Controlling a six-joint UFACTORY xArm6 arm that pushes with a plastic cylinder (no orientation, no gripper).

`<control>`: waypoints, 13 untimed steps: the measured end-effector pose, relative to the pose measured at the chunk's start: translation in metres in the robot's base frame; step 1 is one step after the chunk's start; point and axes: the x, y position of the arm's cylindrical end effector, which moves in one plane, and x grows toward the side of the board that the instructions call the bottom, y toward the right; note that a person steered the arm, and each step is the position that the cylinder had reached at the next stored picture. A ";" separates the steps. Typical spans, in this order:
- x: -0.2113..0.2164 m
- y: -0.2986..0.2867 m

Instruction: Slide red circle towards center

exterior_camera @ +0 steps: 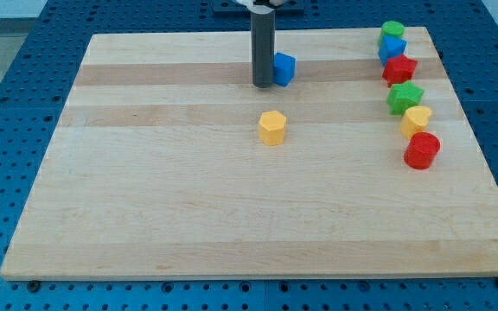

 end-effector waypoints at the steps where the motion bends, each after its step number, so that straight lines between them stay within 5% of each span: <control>1: 0.026 0.000; 6: 0.194 0.121; 8: 0.192 0.213; 13: 0.128 0.231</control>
